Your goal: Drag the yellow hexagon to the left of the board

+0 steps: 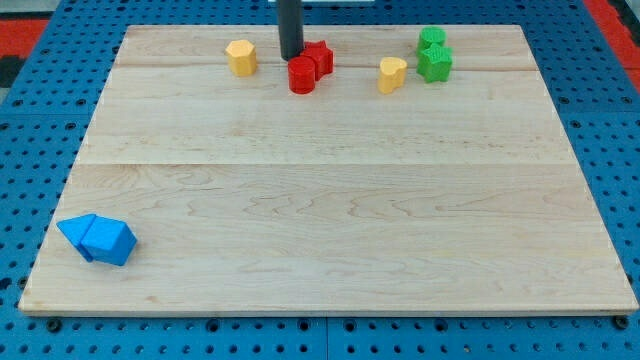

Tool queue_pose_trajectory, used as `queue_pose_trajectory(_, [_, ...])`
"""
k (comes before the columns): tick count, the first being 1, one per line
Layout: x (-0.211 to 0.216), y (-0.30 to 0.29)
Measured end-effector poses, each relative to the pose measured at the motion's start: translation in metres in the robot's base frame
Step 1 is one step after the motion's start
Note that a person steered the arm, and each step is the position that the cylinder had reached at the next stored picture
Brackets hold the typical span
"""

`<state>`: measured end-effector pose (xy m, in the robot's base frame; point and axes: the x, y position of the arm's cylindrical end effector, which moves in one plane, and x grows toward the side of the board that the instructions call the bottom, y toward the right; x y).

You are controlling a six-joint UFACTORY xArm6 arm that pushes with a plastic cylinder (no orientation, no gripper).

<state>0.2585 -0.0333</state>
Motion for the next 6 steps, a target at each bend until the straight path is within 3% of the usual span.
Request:
queue_pose_trajectory(2, [0.004,-0.139])
queue_pose_trajectory(4, [0.004,-0.197])
queue_pose_trajectory(5, [0.055,-0.168])
queue_pose_trajectory(6, [0.149,-0.111])
